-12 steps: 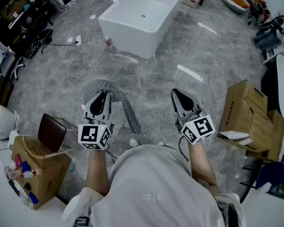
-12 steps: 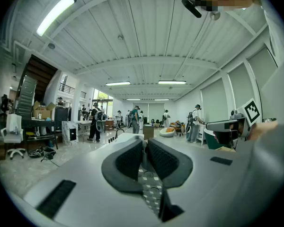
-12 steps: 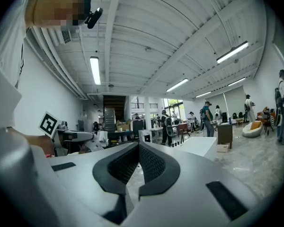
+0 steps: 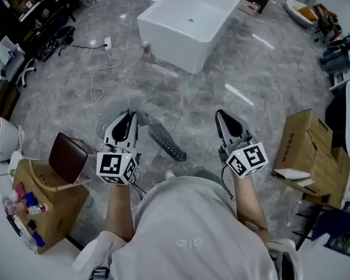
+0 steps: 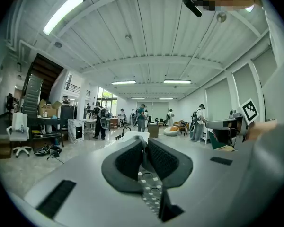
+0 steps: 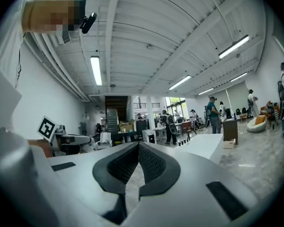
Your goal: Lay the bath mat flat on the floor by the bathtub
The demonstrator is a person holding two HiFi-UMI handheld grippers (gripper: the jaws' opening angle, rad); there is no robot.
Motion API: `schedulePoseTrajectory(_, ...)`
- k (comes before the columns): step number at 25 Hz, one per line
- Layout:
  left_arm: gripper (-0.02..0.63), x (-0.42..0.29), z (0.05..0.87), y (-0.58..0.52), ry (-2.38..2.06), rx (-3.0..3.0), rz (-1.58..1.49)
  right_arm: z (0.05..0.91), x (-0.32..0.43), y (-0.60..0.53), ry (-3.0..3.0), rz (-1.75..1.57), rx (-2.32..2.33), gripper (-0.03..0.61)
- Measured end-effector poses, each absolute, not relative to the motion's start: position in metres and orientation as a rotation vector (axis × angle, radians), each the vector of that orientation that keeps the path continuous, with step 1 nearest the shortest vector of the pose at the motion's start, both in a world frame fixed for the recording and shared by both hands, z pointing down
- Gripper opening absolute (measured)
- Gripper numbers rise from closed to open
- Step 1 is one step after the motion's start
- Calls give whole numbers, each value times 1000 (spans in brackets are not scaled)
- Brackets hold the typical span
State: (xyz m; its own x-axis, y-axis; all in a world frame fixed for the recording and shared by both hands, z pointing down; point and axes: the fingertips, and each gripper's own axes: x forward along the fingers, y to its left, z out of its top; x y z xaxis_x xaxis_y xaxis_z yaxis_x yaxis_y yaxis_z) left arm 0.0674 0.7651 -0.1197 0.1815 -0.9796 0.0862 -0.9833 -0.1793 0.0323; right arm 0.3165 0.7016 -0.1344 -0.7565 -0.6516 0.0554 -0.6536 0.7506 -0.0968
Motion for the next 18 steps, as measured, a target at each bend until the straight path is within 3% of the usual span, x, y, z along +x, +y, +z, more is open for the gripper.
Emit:
schedulePoseTrajectory(9, 48, 6, -111, 744, -2026, 2272, 102, -115, 275, 659, -2940, 370, 1077, 28)
schedulePoseTrajectory(18, 46, -59, -93, 661, -2080, 2175, 127, -95, 217, 546, -2956, 397, 1017, 28)
